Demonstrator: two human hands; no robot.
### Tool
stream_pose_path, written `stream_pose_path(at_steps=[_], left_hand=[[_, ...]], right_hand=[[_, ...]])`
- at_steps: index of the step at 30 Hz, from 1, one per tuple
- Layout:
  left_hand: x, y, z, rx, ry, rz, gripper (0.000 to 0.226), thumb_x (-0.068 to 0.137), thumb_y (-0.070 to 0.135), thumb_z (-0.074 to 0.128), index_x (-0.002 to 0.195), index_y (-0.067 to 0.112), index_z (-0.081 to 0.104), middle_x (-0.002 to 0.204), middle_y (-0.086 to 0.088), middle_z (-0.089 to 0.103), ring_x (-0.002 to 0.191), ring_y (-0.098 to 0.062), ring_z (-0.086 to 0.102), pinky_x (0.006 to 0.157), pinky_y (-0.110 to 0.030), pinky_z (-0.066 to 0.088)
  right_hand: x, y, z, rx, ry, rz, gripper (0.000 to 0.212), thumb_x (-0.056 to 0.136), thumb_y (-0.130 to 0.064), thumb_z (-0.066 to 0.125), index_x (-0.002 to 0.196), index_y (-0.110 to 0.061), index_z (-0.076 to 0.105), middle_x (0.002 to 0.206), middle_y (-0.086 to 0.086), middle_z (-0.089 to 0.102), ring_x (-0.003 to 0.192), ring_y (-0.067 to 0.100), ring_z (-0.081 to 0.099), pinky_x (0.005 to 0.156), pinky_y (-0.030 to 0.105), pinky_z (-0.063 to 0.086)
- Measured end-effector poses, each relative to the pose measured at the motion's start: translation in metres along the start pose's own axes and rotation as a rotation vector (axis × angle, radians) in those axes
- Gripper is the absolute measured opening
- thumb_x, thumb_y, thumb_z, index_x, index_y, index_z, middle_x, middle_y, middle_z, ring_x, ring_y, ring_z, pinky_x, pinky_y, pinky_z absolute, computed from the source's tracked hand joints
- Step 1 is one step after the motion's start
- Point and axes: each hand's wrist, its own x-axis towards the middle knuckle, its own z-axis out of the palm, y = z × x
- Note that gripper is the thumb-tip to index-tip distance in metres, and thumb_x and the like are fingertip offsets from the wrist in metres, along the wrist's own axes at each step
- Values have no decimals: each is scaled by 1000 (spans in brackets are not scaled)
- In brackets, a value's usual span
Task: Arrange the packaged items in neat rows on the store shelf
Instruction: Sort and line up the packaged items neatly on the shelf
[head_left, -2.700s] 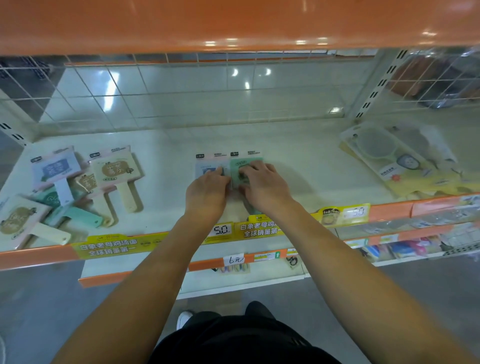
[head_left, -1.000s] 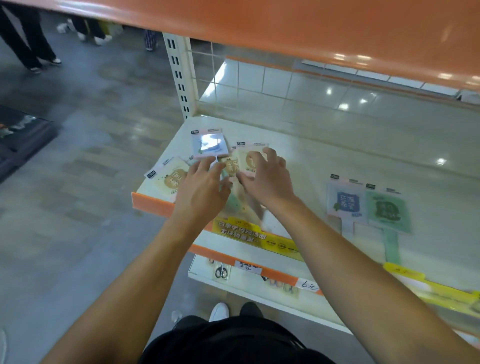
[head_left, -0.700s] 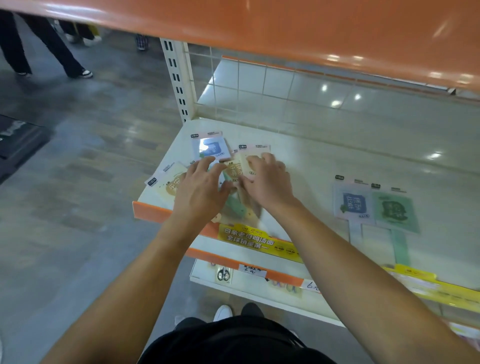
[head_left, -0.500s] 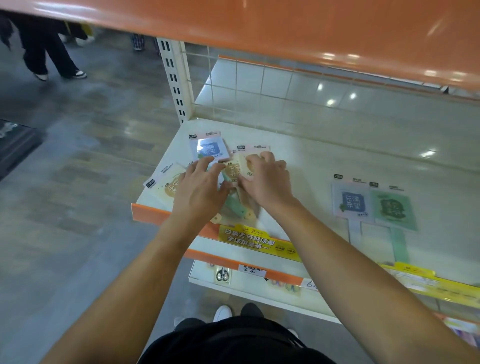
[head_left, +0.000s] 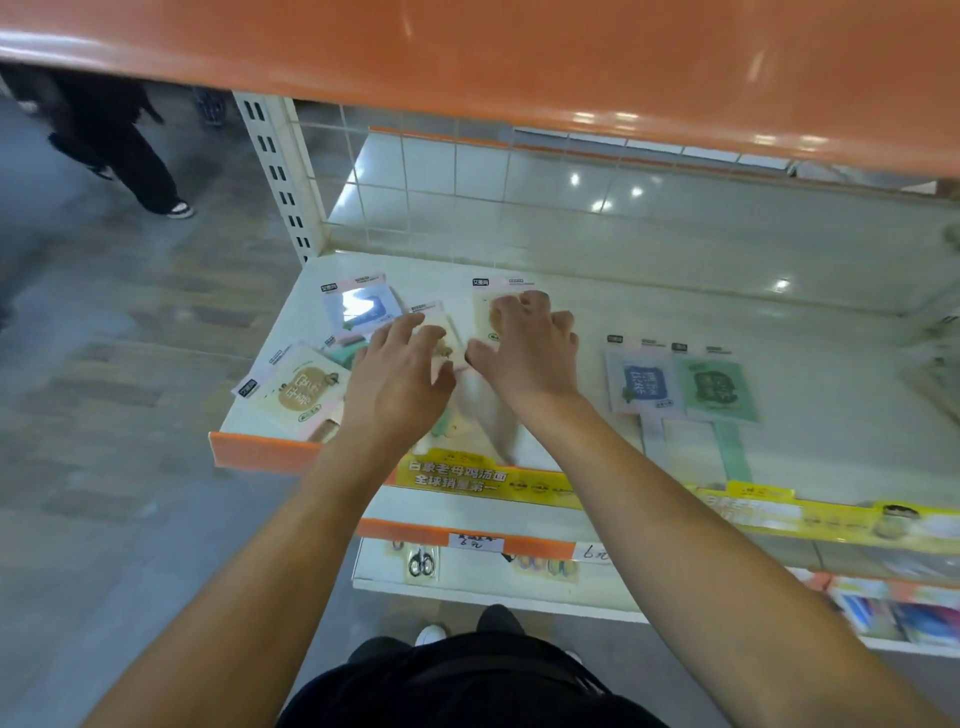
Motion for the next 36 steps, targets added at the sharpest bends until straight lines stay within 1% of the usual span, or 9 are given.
stream_pose_path(at_steps=[3, 6, 9, 12, 20, 23, 27, 31, 36], left_hand=[[2, 11, 3, 0, -22, 23, 40, 87, 30, 61, 124, 14, 57, 137, -8, 49, 122, -34, 47, 93, -46, 41], [2, 17, 7, -6, -38, 47, 39, 87, 30, 61, 122, 14, 57, 134, -8, 51, 119, -36, 48, 92, -46, 43], [1, 21, 9, -9, -61, 56, 40, 87, 31, 60, 123, 16, 57, 136, -9, 49, 123, -36, 46, 97, -47, 42], [0, 23, 9, 4, -70, 62, 40, 88, 33, 58, 125, 17, 56, 139, -8, 47, 125, -35, 45, 99, -45, 40], [-2, 31, 11, 14, -86, 66, 39, 89, 32, 57, 125, 18, 57, 140, -8, 47, 126, -34, 44, 102, -44, 36], [-1, 40, 15, -1, -100, 69, 39, 90, 32, 56, 127, 18, 56, 142, -6, 44, 128, -32, 42, 104, -44, 36], [3, 58, 22, 2, -110, 113, 40, 90, 33, 56, 127, 17, 55, 142, -6, 45, 127, -32, 44, 103, -46, 39], [8, 85, 32, 5, -107, 161, 38, 87, 32, 56, 121, 16, 59, 137, -9, 50, 120, -35, 51, 92, -46, 44], [13, 122, 49, 33, -190, 150, 42, 90, 36, 54, 129, 22, 51, 143, -2, 41, 127, -28, 43, 96, -41, 38]], right_hand=[[-3, 9, -7, 9, -7, 58, 36, 79, -39, 63, 108, -19, 59, 128, 4, 44, 108, 36, 42, 85, 39, 35], [-9, 20, -6, -20, -26, 88, 41, 81, -41, 62, 114, -18, 57, 130, 4, 43, 111, 36, 41, 89, 41, 38], [-14, 28, -2, -48, -24, 120, 42, 82, -44, 62, 116, -19, 56, 131, 4, 42, 113, 37, 41, 92, 42, 38], [-16, 34, 9, -75, -77, 158, 44, 83, -48, 61, 117, -20, 55, 132, 5, 42, 118, 37, 39, 95, 43, 36], [-21, 45, 15, -80, -114, 122, 44, 88, -58, 55, 115, -23, 55, 134, 3, 40, 121, 35, 38, 98, 43, 36], [-21, 50, 5, -68, -104, 104, 40, 92, -51, 53, 123, -26, 54, 141, 3, 38, 127, 34, 35, 99, 43, 34], [-21, 69, -13, -67, -74, 109, 45, 95, -38, 53, 138, -26, 47, 149, 4, 32, 134, 34, 29, 104, 44, 31], [-22, 99, -29, -63, -47, 174, 45, 95, -42, 51, 137, -29, 47, 147, 4, 35, 133, 34, 31, 105, 43, 30], [-29, 132, -47, -45, -17, 221, 44, 93, -40, 52, 136, -31, 50, 146, 2, 38, 130, 33, 35, 103, 42, 32]])
